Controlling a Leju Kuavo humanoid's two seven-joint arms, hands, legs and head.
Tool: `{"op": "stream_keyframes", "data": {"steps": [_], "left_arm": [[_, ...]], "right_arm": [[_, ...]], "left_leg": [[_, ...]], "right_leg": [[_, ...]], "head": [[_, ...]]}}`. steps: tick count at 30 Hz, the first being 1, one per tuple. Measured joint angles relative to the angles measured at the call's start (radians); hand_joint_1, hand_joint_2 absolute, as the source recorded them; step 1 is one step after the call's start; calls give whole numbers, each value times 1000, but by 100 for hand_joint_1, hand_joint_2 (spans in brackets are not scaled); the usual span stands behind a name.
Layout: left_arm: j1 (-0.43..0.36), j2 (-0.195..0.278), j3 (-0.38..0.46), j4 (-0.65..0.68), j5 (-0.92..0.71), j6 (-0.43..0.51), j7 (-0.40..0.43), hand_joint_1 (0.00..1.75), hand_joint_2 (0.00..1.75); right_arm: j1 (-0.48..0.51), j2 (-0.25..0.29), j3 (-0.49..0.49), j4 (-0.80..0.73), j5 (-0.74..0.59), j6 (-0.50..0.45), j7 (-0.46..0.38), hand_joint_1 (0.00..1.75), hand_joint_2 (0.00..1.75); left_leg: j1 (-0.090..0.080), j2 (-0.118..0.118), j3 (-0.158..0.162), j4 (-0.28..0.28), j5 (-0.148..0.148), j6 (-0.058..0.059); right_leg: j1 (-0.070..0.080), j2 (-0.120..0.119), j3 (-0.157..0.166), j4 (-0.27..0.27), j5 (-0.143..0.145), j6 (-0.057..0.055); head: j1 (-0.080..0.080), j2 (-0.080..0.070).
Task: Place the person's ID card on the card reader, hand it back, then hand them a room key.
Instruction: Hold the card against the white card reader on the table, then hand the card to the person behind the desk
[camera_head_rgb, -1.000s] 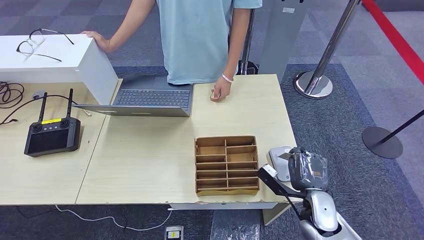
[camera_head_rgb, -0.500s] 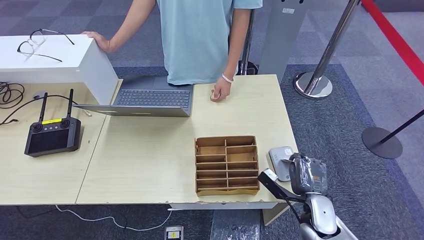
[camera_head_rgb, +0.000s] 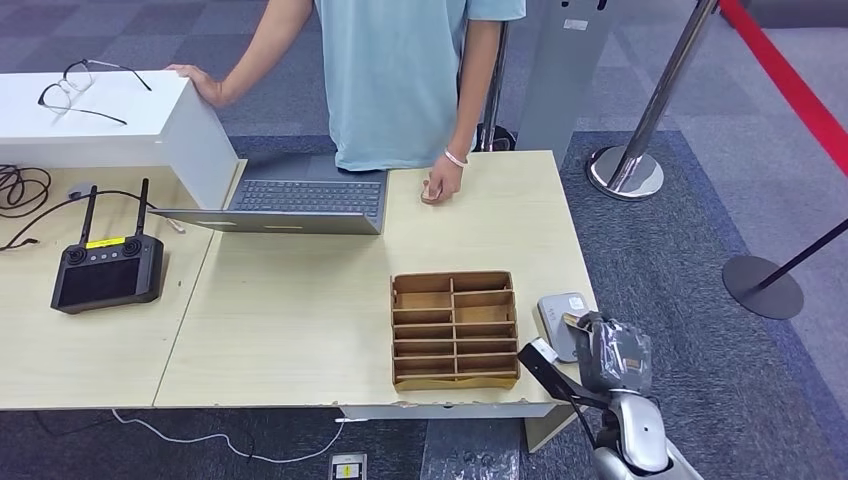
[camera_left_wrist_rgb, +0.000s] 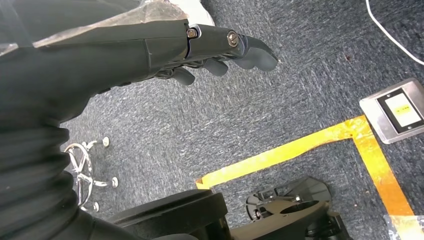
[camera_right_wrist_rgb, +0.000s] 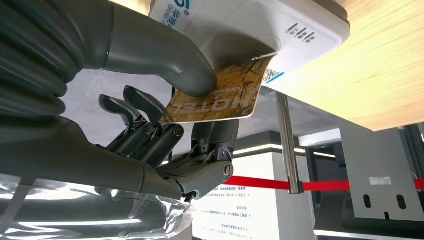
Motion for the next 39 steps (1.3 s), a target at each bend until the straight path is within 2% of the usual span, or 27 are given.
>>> {"op": "stream_keyframes", "data": {"steps": [18,39], "left_arm": [[0,0,0,0,-4,-4,-3,0,175],[1,2,0,0,-16,-4,-22,0,175]], "right_arm": [[-19,5,11,31,27,7,9,175,175],[-76,-39,5,-111,112,107,35,175,175]], "left_leg": [[0,0,1,0,1,0],[0,0,-1,0,2,0]], "right_leg": [[0,0,1,0,2,1],[0,0,0,0,3,1]], "head": [[0,0],[0,0]]}}
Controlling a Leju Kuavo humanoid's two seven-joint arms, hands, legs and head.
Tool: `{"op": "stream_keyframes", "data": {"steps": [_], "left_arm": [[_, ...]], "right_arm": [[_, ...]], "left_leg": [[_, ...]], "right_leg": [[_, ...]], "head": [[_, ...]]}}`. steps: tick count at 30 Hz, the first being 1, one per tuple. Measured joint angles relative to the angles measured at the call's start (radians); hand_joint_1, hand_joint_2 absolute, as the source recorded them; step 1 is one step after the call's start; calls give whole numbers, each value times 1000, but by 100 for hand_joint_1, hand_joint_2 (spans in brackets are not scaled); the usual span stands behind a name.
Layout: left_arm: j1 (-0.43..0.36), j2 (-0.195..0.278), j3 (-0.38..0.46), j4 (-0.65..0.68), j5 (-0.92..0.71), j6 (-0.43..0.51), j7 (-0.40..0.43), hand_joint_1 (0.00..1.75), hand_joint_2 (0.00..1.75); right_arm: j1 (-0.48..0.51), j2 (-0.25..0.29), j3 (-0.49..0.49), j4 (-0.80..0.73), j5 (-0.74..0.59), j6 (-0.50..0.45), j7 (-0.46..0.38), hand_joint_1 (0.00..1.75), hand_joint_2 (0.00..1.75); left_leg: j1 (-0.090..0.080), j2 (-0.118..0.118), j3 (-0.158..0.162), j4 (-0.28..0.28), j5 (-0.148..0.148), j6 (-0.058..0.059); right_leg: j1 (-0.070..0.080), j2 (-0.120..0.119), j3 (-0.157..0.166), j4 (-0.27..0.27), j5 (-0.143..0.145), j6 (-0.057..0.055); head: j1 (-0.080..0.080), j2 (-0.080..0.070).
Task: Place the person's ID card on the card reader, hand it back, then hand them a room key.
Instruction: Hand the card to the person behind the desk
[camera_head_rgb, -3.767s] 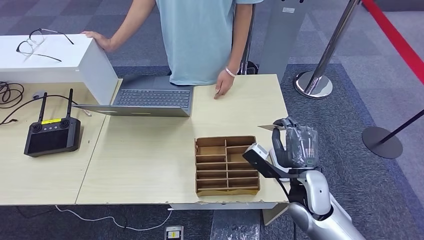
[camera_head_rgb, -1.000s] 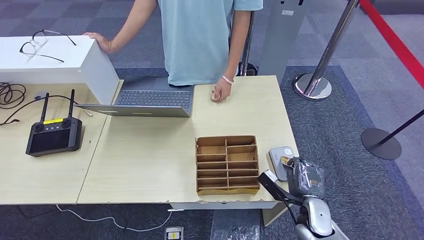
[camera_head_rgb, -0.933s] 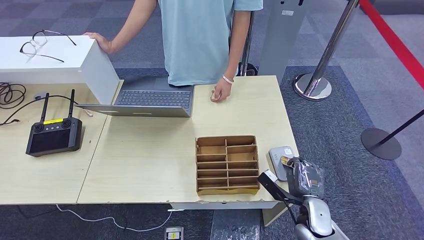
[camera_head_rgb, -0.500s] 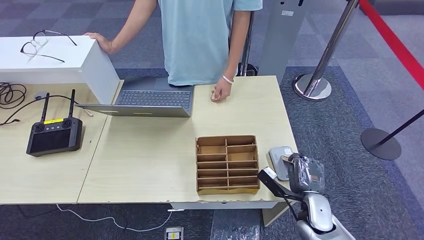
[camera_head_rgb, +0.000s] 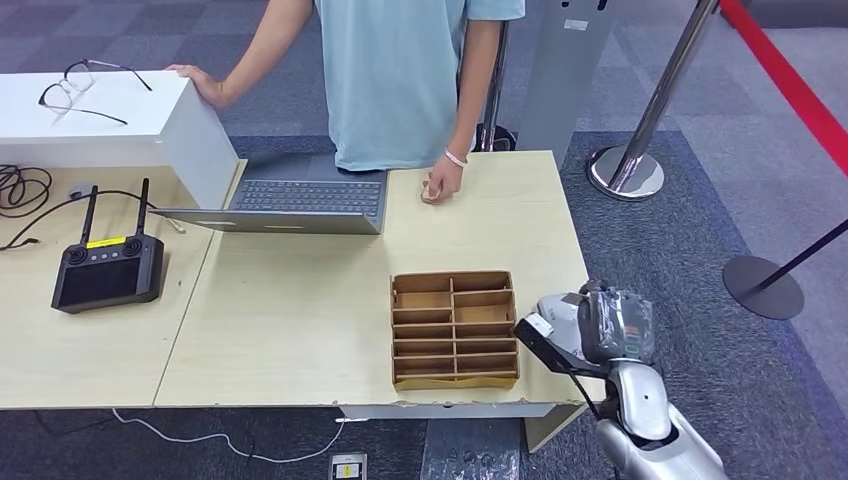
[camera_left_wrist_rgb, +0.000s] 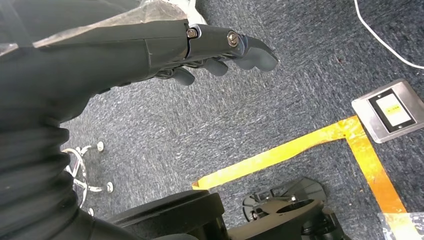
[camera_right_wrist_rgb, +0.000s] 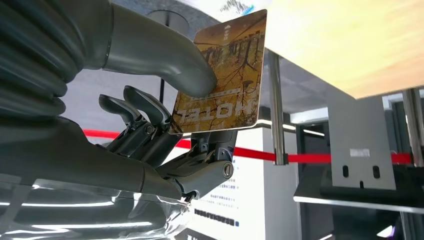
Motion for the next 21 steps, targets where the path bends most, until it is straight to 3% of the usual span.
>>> {"op": "stream_keyframes", "data": {"steps": [21], "left_arm": [[0,0,0,0,14,16,-18,0,175]], "right_arm": [[-117,-29,-16,-153,12,64,-8,175,175]], "left_leg": [[0,0,-1,0,0,0]], "right_leg": [[0,0,-1,0,0,0]], "head": [[0,0]]}}
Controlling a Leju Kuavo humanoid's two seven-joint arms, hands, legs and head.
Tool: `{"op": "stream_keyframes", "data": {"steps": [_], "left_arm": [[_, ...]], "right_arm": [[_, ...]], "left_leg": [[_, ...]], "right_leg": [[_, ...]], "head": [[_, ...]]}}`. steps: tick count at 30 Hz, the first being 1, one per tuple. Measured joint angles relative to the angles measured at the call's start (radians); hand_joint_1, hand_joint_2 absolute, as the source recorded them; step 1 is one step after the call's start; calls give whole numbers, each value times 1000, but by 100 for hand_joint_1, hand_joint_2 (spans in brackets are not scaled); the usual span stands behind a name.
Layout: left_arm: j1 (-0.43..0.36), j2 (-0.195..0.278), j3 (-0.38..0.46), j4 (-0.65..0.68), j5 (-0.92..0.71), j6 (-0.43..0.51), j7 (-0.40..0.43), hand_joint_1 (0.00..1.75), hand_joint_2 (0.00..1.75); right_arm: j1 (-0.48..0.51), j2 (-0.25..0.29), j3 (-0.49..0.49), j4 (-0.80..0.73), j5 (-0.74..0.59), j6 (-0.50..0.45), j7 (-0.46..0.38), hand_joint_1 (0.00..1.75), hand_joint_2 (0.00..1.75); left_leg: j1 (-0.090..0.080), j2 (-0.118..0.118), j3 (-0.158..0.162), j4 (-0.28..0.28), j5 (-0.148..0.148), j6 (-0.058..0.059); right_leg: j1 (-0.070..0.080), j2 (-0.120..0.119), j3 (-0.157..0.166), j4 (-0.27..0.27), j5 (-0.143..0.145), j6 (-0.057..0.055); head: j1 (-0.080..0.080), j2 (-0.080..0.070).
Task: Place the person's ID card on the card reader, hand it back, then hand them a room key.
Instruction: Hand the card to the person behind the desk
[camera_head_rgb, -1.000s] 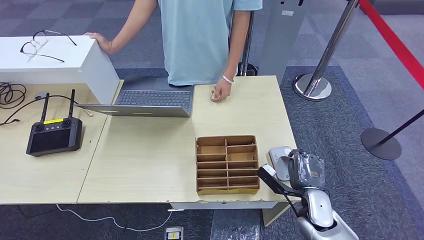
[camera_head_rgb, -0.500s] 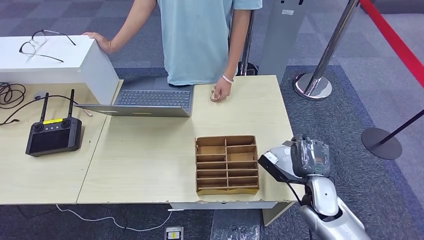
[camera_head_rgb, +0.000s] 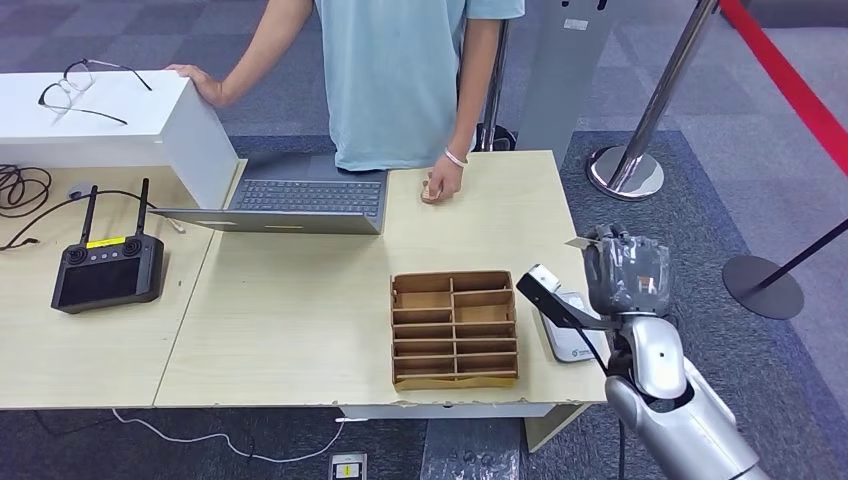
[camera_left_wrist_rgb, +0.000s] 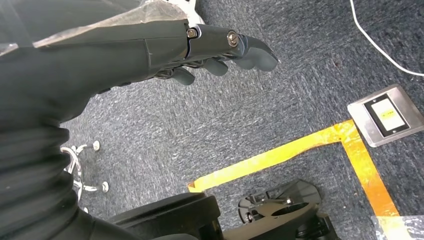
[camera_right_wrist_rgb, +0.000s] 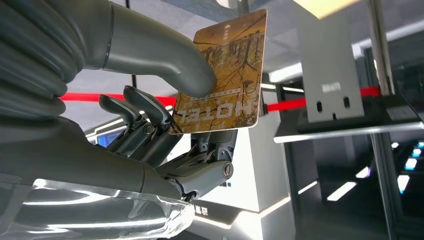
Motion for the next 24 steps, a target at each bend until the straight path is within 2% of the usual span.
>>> {"op": "stream_keyframes", "data": {"steps": [24], "left_arm": [[0,0,0,0,-6,-2,6,0,175]], "right_arm": [[-129,39,76,-43,5,57,-27,175,175]], "left_leg": [[0,0,-1,0,0,0]], "right_leg": [[0,0,0,0,0,0]], "head": [[0,0]]}}
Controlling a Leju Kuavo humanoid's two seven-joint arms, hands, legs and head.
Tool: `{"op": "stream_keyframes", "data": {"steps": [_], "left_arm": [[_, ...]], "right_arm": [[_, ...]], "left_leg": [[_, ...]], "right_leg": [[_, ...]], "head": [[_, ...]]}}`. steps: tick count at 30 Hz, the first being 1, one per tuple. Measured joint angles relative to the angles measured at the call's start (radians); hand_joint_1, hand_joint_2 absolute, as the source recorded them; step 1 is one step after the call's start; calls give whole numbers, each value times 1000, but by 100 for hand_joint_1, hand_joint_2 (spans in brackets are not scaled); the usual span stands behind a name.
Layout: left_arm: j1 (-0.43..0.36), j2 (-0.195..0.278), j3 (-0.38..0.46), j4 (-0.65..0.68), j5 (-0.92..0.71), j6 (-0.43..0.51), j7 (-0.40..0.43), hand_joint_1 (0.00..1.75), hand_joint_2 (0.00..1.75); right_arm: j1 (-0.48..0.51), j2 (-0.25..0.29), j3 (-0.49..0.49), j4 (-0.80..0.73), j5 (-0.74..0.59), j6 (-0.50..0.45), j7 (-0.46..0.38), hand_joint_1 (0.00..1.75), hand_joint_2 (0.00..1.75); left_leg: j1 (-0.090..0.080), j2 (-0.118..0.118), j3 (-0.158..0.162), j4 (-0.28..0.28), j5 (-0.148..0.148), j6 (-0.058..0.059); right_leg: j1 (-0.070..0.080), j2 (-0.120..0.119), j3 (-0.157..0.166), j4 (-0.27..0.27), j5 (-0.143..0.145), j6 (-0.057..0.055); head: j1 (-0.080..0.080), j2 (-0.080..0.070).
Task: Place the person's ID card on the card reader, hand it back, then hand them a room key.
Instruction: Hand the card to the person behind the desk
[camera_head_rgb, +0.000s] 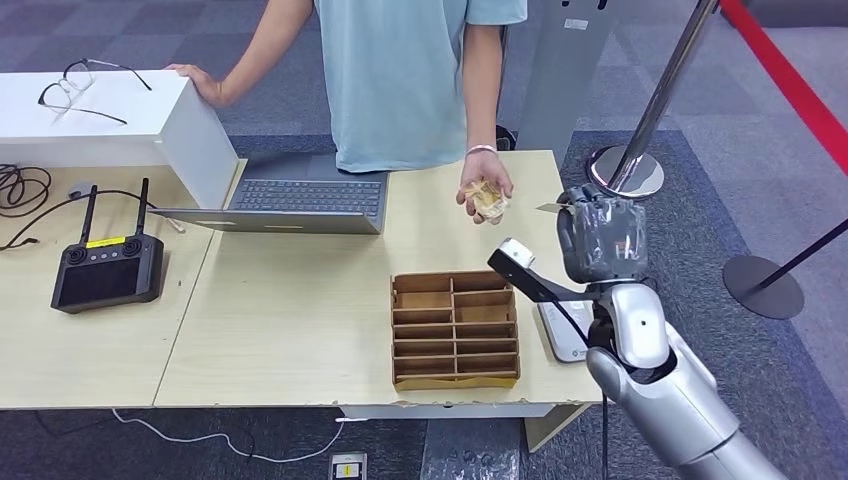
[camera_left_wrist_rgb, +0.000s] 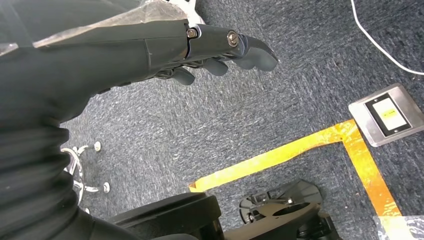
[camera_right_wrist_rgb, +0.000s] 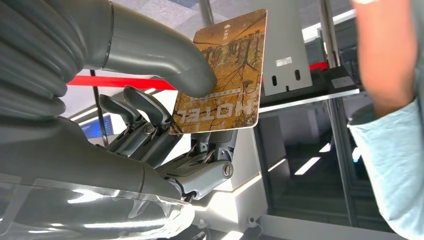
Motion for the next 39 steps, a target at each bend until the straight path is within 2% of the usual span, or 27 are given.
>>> {"op": "stream_keyframes", "data": {"steps": [28,34,36,39], "left_arm": [[0,-4,0,0,3,-2,9,0,175],[0,-4,0,0,3,-2,9,0,175],[0,-4,0,0,3,-2,9,0,175],[1,-4,0,0,3,-4,9,0,175]], "right_arm": [[-41,38,90,-1,1,17,-12,173,175],[-41,41,102,7,-3,17,-15,117,175],[-41,41,105,8,-4,16,-15,93,175],[-41,42,110,13,-5,14,-15,42,175]], "left_leg": [[0,0,0,0,0,0],[0,0,0,0,0,0],[0,0,0,0,0,0],[0,0,0,0,0,0]], "right_leg": [[0,0,0,0,0,0],[0,0,0,0,0,0],[0,0,0,0,0,0],[0,0,0,0,0,0]], "head": [[0,0],[0,0],[0,0],[0,0]]}}
